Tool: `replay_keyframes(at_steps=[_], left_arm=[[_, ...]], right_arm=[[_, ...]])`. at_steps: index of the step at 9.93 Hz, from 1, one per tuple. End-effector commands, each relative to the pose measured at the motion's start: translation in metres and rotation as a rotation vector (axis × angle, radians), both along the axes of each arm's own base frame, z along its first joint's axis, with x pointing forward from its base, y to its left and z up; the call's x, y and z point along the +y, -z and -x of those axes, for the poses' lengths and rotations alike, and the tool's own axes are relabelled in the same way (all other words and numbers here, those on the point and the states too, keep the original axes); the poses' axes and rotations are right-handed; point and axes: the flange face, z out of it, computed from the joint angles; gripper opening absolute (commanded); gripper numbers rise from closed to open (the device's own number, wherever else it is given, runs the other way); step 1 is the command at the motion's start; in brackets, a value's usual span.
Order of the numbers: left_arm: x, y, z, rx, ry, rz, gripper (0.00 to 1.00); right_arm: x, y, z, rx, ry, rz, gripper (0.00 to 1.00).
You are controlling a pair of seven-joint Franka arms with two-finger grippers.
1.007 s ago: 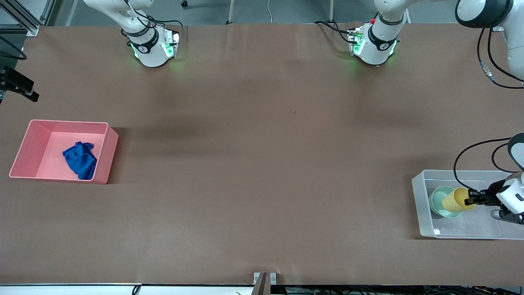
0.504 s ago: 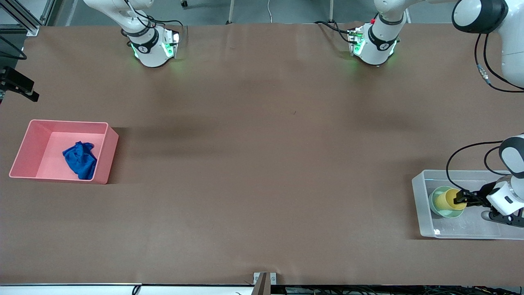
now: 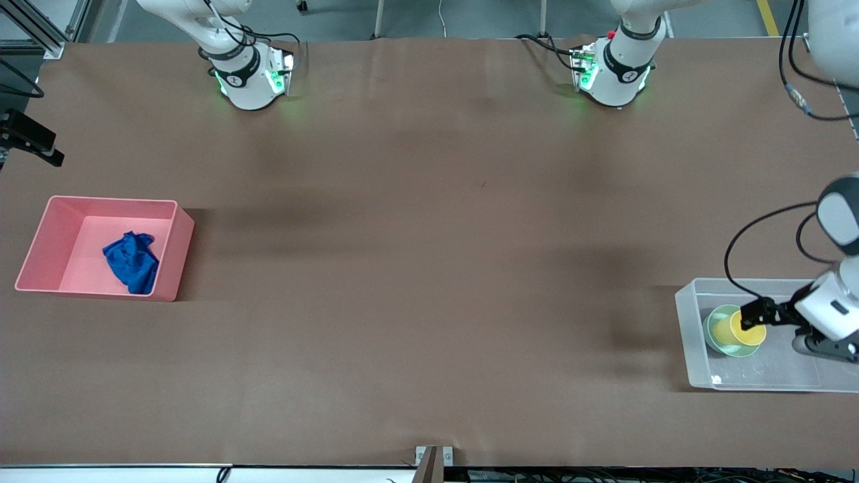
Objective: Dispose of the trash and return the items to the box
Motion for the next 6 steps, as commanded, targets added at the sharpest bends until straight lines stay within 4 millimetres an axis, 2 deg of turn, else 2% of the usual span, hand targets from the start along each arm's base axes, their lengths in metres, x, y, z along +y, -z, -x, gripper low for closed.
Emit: replay_keyframes(at_steps=[1, 2, 4, 6], left_arm=[[-0.04, -0.018, 0.065, 0.041, -0.002, -0.025, 1.0], [-0.044, -0.042, 0.084, 0.046, -0.022, -0.031, 1.0], [-0.054, -0.079, 0.107, 0.091, -0.026, 0.05, 1.0], [-0.06, -0.139, 0.108, 0.101, -0.03, 0.065, 1.0]], right_arm=[[-0.004, -0.002, 0.0, 0.003, -0.006, 0.008, 1.0], [-0.004, -0.001, 0.0, 0.006, -0.006, 0.008, 1.0], [-0.004, -0.001, 0.0, 0.006, -0.006, 0.008, 1.0], [-0.007, -0.001, 0.0, 0.006, 0.001, 0.008, 1.0]])
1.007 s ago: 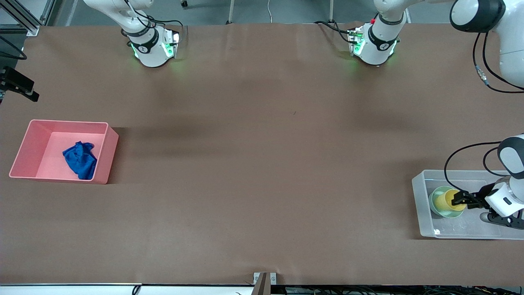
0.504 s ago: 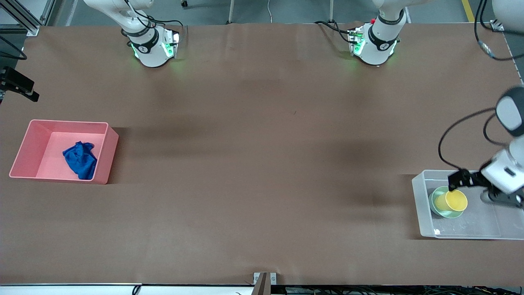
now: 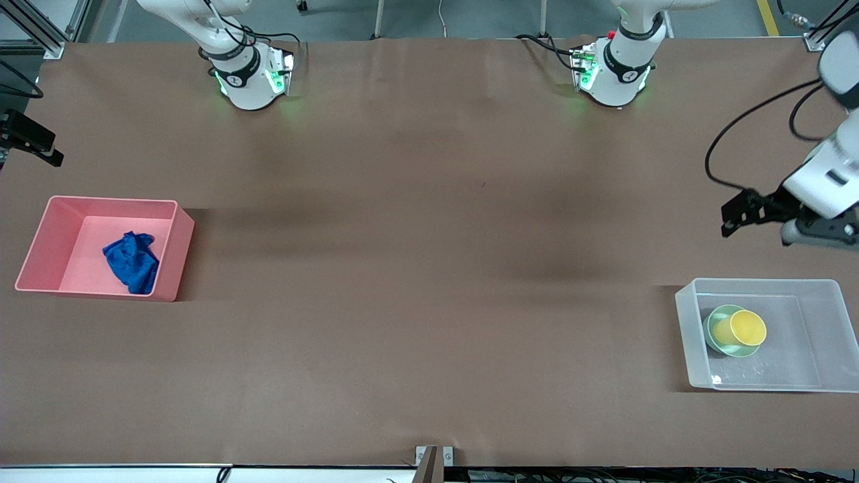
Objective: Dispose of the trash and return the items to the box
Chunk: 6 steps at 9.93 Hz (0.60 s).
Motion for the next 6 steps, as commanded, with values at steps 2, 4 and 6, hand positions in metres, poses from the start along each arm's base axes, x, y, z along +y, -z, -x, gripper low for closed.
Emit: replay_keyframes(at_steps=[2, 4, 6], left_arm=[[-0.006, -0.055, -0.001, 0.068, -0.014, 0.008, 1.0], [-0.003, -0.061, 0.017, 0.132, -0.078, 0.006, 1.0], [0.004, -0.062, 0.031, 0.145, -0.123, 0.01, 1.0]], right_arm=[[-0.005, -0.002, 0.0, 0.004, -0.004, 0.008, 1.0], [-0.005, -0.002, 0.0, 0.004, -0.004, 0.008, 1.0], [-0.005, -0.002, 0.0, 0.004, -0.004, 0.008, 1.0]])
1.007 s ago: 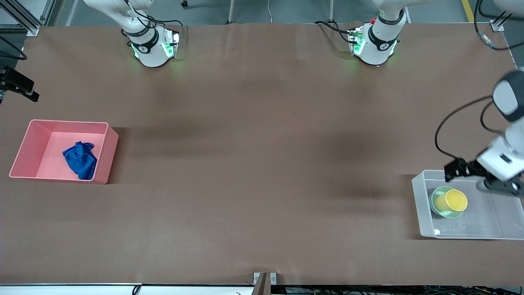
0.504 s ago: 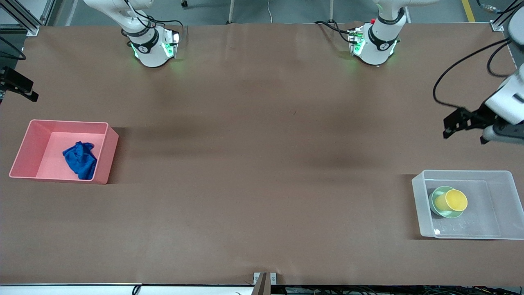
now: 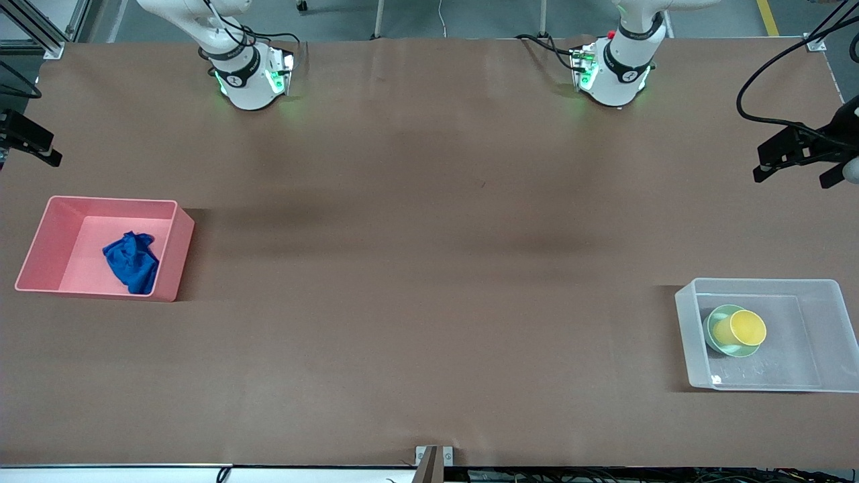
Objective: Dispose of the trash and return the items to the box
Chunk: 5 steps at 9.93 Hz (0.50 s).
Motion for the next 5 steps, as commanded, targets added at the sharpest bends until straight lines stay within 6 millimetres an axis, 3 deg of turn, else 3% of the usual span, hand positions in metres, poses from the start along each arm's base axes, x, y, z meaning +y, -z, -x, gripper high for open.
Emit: replay_keyframes(at_steps=[1, 5], left_arm=[[0.0071, 0.0148, 0.013, 0.045, -0.037, 0.004, 1.0], [0.0117, 0.0194, 0.0115, 0.052, -0.046, -0.001, 1.0]], right_arm=[[-0.0033, -0.0018, 0.0001, 0.003, -0.006, 0.006, 1.0], [-0.0042, -0.0018, 0.0002, 0.004, -0.005, 0.008, 1.0]])
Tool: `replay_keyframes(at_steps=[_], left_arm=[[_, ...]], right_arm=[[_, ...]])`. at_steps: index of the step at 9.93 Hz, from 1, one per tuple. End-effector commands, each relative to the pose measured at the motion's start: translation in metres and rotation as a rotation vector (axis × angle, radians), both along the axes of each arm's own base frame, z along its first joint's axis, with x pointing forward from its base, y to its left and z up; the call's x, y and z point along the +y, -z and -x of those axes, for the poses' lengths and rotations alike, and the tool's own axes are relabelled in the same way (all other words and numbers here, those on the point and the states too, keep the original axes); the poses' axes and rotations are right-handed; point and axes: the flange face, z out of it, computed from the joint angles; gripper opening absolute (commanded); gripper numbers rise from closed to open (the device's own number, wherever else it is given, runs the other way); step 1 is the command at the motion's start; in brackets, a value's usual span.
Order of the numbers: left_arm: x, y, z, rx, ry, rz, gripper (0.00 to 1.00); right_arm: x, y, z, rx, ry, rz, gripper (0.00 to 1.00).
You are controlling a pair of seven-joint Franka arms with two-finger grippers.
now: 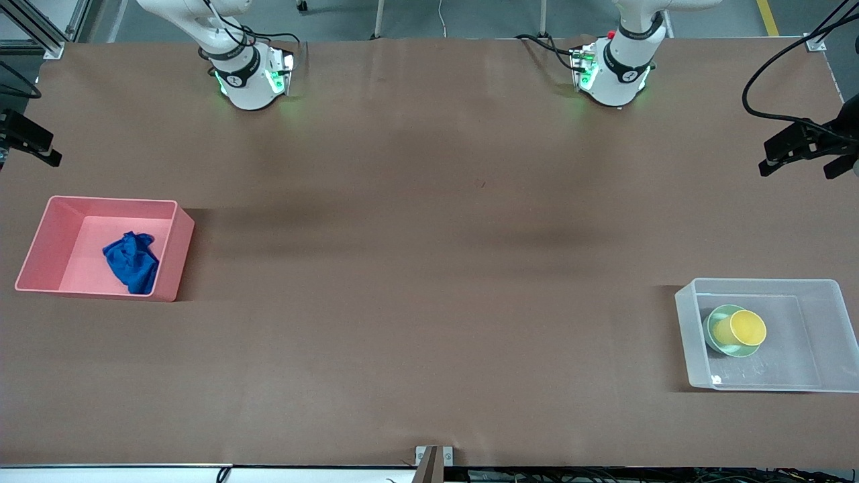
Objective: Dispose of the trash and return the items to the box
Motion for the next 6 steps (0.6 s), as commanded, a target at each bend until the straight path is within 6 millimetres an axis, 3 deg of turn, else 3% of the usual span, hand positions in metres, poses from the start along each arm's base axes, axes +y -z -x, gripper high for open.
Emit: replay_keyframes(at_steps=[1, 6], left_arm=[[-0.0009, 0.0192, 0.0045, 0.044, -0.026, -0.012, 1.0], [-0.0059, 0.021, 0.0031, 0.047, -0.031, -0.015, 1.0]], right_arm=[[-0.0038, -0.0004, 0.0002, 0.007, -0.005, 0.008, 1.0], [-0.0038, 0.0003, 0.0001, 0.008, -0.005, 0.007, 1.0]])
